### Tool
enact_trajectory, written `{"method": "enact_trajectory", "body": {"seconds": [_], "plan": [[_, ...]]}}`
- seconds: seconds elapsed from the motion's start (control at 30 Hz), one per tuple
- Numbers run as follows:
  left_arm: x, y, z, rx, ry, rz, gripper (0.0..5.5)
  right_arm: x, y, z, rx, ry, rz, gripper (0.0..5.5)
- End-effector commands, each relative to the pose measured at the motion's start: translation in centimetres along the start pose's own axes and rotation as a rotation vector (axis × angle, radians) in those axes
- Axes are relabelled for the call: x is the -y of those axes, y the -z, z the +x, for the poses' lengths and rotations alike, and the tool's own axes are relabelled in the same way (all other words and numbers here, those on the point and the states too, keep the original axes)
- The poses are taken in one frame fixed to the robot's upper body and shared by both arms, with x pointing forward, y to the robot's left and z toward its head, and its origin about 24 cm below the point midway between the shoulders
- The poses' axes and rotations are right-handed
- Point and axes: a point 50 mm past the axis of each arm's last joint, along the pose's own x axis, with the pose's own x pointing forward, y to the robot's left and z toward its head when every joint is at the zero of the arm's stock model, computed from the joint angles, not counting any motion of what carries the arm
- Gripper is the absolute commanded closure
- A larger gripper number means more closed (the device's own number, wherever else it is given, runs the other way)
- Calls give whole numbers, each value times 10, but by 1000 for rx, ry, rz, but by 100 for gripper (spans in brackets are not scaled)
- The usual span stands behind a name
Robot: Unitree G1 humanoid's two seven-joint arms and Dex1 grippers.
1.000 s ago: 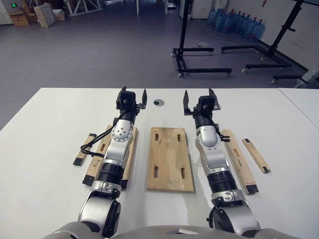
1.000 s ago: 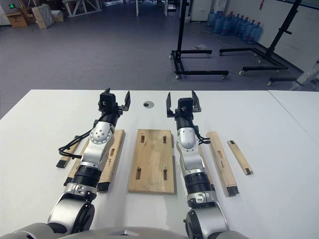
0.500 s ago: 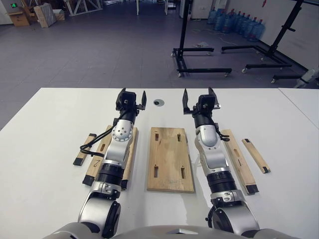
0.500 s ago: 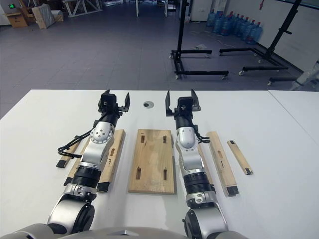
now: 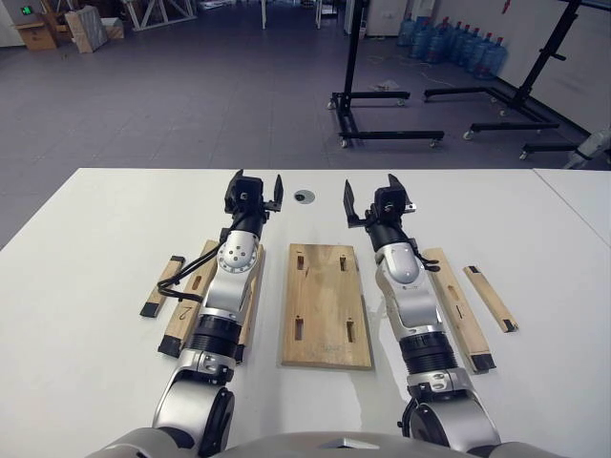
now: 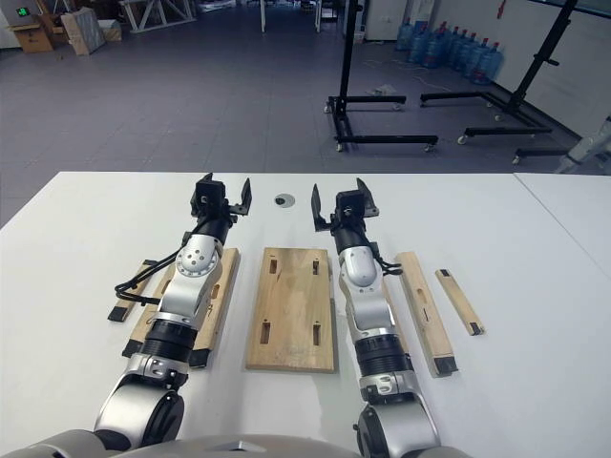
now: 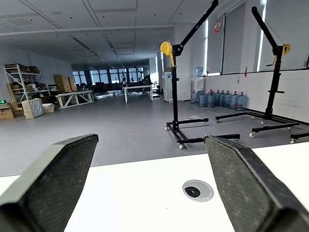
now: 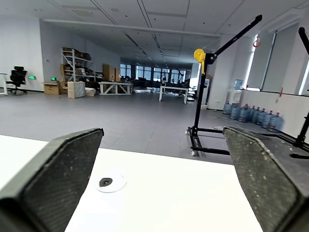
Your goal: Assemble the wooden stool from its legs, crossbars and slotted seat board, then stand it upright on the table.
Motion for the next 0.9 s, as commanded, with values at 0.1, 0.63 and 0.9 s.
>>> {"method": "enact_trajectory", "body": {"seconds": [0.1, 0.63, 0.9], "plan": [[2, 2, -2, 7, -19, 15, 144, 5, 3, 2, -34, -1, -84, 92], [8, 5, -10, 8, 8, 13, 144, 63, -38, -1, -46, -5, 89, 92], [5, 4, -26, 29, -44, -20, 144, 187, -22, -39, -379, 96, 123, 92]]}}
